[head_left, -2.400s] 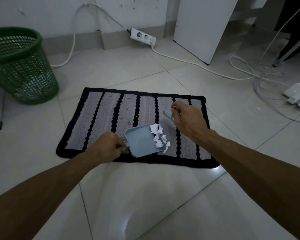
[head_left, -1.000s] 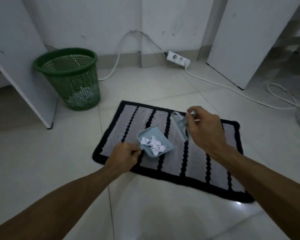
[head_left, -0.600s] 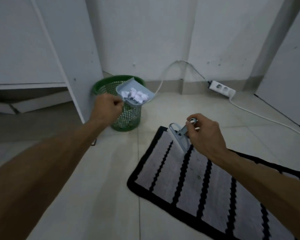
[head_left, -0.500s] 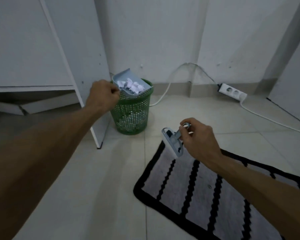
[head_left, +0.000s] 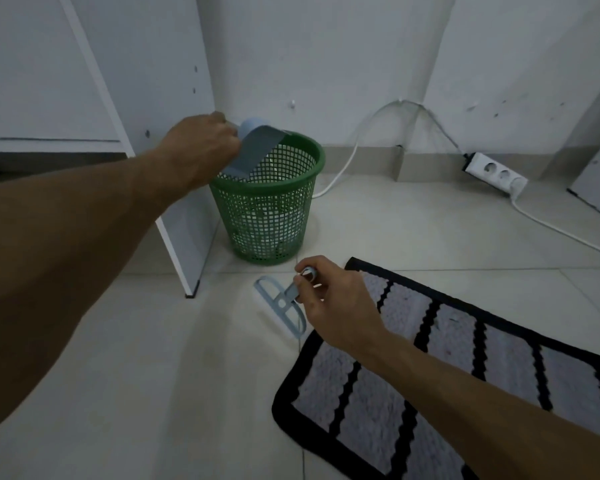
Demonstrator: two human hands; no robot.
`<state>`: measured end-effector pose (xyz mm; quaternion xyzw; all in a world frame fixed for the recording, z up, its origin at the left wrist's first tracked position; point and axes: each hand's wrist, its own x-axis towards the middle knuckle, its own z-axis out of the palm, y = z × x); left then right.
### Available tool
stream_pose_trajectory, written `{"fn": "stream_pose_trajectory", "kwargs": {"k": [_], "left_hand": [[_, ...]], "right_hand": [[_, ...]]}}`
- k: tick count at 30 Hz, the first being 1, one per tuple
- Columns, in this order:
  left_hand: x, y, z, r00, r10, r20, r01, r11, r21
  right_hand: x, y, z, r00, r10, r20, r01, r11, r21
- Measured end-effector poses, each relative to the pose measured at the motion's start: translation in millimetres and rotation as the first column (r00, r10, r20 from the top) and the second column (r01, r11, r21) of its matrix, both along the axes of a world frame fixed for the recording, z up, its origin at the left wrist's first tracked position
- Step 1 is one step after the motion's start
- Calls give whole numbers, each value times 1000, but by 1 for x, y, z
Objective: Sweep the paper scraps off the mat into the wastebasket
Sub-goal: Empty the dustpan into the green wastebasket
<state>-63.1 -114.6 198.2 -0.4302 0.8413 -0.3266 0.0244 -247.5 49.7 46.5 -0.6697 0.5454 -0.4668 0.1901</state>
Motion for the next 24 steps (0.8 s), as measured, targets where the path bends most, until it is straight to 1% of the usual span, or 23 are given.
{"fn": "stream_pose_trajectory", "kwargs": {"k": [2,3,4,6,8,10,11,13,14,15,18,20,23,24], "left_hand": [[1,-2,-2,1000,-23,1,23,1000,-7],[2,-3,-3,999,-35,-26,34,999,-13],[3,-3,-3,995,-41,-88,39,999,-22],[7,-2,-4,954,-53,-295,41,998,-46],[13,5,-5,841,-101,-531,50,993,-110],[17,19,-9,680,-199,-706,81,977,-197],[19,30,-12,597,-228,-769,82,971,-225],[20,55,-24,428,-233,-873,53,971,-233],[20,70,-33,364,-213,-907,25,975,-219],[21,85,-46,328,-183,-927,-2,981,-195],[26,128,-96,326,-64,-943,-41,996,-81],[32,146,-130,316,91,-944,-53,996,78],[36,160,-172,375,276,-885,-86,961,263],[36,163,-183,373,325,-869,-100,945,311]], "right_hand": [[0,0,-1,1000,-8,3,8,1000,-2],[0,0,-2,1000,-13,4,13,1000,-1],[-1,1,-2,1000,-17,8,17,1000,3],[-1,4,1,999,-30,17,30,999,17],[-3,7,6,998,-55,1,55,998,14],[-5,9,12,996,-90,-27,89,996,-5],[-7,9,15,993,-109,-39,108,994,-13],[-11,9,18,988,-142,-63,140,990,-25],[-14,9,19,985,-153,-78,151,988,-29],[-15,9,18,982,-162,-94,160,987,-31],[-16,6,15,974,-182,-133,177,983,-48],[-12,2,11,970,-185,-157,178,982,-60],[0,-5,6,959,-171,-225,150,983,-106],[4,-8,4,951,-169,-258,138,981,-134]]}}
